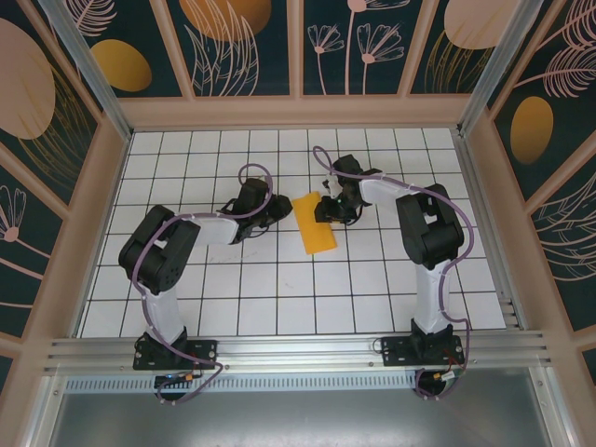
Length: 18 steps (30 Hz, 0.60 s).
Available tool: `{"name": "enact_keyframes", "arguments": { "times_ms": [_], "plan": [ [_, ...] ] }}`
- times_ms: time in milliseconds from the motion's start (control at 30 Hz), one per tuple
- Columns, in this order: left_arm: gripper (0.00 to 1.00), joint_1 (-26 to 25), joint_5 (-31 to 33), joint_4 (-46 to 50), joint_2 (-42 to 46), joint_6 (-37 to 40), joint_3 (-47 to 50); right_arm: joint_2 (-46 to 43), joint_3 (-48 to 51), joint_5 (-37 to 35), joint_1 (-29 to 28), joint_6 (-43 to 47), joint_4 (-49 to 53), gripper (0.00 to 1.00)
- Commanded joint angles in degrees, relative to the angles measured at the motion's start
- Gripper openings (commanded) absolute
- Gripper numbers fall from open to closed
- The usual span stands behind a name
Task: Fold a paper plane with a square sheet of paper (pick it up from the middle)
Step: Fold the square sheet of paper in half at the center of the table.
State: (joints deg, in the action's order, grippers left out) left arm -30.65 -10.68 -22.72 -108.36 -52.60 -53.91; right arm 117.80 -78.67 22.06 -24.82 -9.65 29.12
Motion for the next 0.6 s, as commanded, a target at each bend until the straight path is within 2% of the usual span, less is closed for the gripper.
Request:
{"name": "enact_keyframes", "arguments": {
  "times_ms": [0, 333, 567],
  "plan": [
    [0.28, 0.0, -3.4, -2.4, -1.8, 0.4, -1.5, 6.2, 2.5, -9.0, -0.3, 2.7, 0.8, 0.43],
    [0.26, 0.1, -5.8, -2.4, -3.3, 0.3, -4.0, 6.5, 2.1, -9.6, -0.4, 3.2, 0.9, 0.42],
    [0.22, -0.1, -9.8, -3.9, -5.4, -0.7, -4.9, 6.8, 1.9, -9.8, -0.4, 2.8, 1.0, 0.42]
  ]
}}
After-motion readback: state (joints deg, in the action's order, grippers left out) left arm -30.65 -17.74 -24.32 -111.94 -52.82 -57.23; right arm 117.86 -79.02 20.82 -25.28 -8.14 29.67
